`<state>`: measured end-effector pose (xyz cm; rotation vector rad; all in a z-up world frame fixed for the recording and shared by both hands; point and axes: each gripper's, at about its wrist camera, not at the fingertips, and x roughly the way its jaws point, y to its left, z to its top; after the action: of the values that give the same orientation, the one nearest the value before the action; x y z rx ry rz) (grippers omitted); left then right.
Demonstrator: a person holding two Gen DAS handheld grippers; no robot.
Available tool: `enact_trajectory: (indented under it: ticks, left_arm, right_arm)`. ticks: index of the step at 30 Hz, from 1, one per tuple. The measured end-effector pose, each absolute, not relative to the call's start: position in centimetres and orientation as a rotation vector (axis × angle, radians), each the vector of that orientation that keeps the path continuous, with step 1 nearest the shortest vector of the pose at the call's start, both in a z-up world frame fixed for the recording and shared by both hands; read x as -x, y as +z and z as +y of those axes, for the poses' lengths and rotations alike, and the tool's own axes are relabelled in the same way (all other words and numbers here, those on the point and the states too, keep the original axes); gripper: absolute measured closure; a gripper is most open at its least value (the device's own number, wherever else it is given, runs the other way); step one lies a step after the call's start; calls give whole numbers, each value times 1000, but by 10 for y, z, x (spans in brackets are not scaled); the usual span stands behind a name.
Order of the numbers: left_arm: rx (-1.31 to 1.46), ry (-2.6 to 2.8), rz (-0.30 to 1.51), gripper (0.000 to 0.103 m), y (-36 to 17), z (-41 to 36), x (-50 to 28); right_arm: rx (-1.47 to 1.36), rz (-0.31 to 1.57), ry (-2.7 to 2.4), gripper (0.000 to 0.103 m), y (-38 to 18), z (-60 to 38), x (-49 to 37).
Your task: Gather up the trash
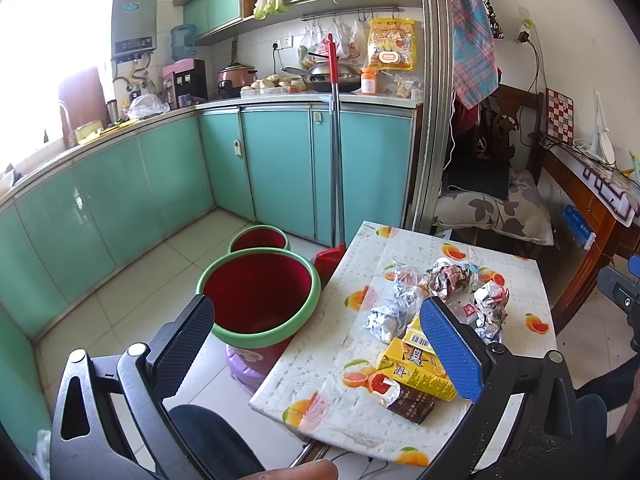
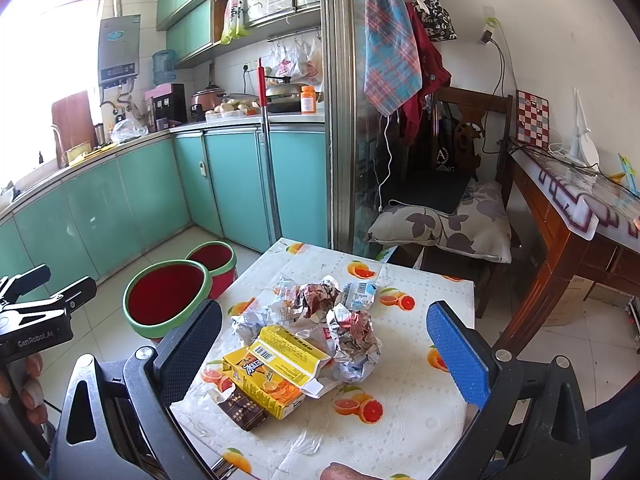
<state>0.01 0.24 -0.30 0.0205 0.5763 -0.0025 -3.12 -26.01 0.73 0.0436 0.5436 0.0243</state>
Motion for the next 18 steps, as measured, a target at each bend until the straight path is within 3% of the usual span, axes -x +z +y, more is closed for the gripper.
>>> enact_trajectory:
  ticks: [18]
  left_arm:
    - [-17,-4,587,0,-6,3,-1]
  right_arm:
    - [-48,553,25,0,11,-259,31]
